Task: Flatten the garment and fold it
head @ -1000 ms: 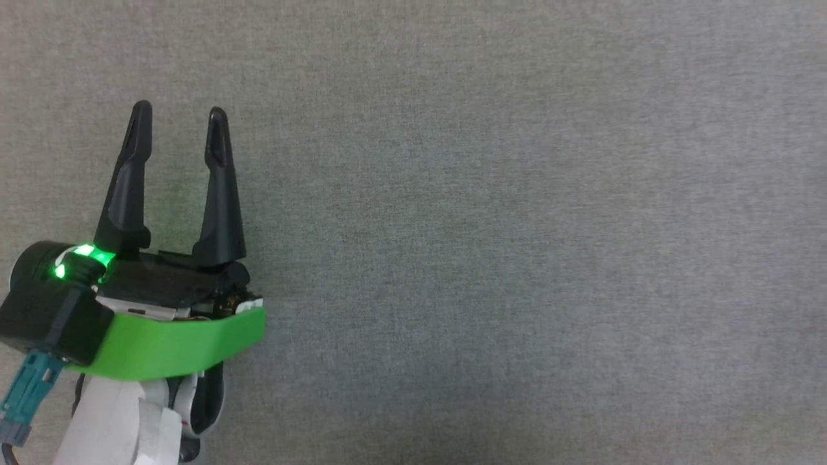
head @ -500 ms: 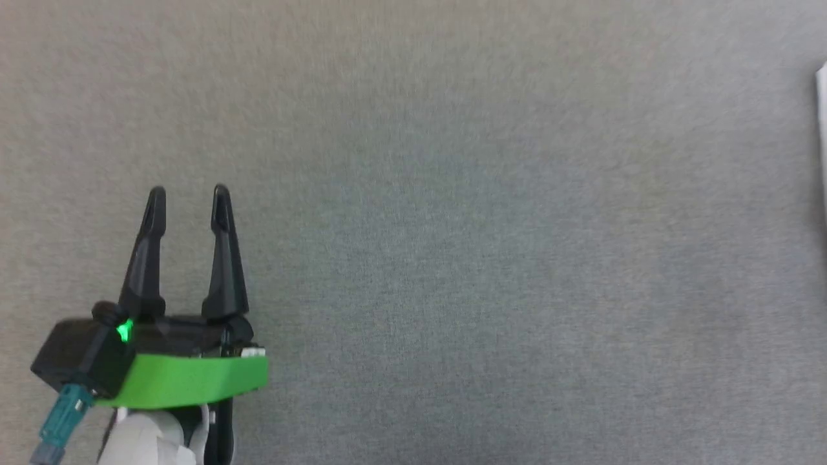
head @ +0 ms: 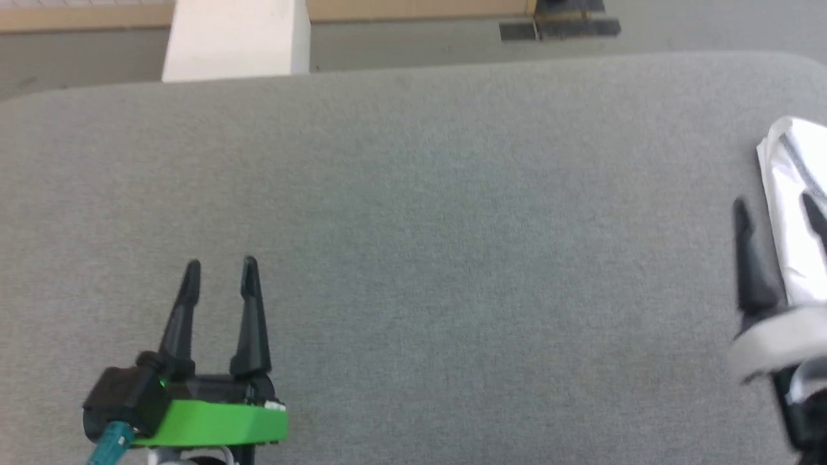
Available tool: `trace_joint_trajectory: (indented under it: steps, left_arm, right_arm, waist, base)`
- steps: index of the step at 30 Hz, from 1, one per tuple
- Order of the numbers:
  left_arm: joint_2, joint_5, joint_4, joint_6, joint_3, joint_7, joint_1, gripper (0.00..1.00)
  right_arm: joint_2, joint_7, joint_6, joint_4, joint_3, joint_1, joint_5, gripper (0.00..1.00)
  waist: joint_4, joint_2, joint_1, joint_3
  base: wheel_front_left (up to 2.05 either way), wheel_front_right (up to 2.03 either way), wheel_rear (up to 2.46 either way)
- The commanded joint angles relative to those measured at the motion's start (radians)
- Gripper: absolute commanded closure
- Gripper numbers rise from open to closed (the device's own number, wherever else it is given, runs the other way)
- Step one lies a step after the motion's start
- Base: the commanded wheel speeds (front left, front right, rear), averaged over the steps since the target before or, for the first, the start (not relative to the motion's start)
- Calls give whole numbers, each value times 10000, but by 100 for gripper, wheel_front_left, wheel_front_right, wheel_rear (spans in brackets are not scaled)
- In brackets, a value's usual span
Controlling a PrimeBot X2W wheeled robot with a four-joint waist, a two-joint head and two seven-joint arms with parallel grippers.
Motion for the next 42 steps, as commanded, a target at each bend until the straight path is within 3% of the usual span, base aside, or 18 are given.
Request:
trace_joint_trajectory:
  steps: [1, 8, 9, 19, 20, 42]
  left_arm:
    - [-112, 156, 64, -66, -15, -46, 153, 0]
    - [-356, 543, 387, -281, 19, -47, 538, 0]
    - [-440, 680, 599, -438, 76, -47, 715, 0]
    - [-802, 1027, 1210, -893, 256, -47, 1081, 0]
    - [-779, 976, 1195, -857, 236, 9, 937, 100]
    - [-853, 1350, 1364, -850, 400, 363, 717, 100]
  right_arm:
    - [171, -338, -17, -120, 117, 319, -174, 0]
    - [745, -1925, -17, 294, 555, 1551, -469, 0]
    - [760, -2395, -17, 780, 473, 1765, -85, 0]
    - [765, -3009, -17, 1828, 479, 1873, 252, 0]
    - [748, -2940, 0, 1824, 472, 1779, 157, 100]
    - [747, -2794, -2, 1966, 655, 1631, 103, 100]
  waist:
    - [226, 0, 1, -439]
    - [350, 0, 1, -752]
    - [373, 0, 1, -870]
    - [523, 0, 1, -1326]
    - [507, 0, 1, -1312]
    - [487, 0, 1, -1413]
  base:
    - [0, 0, 0]
    - [0, 0, 0]
    - [0, 0, 0]
    - [0, 0, 0]
    - [0, 0, 0]
    - [0, 0, 0]
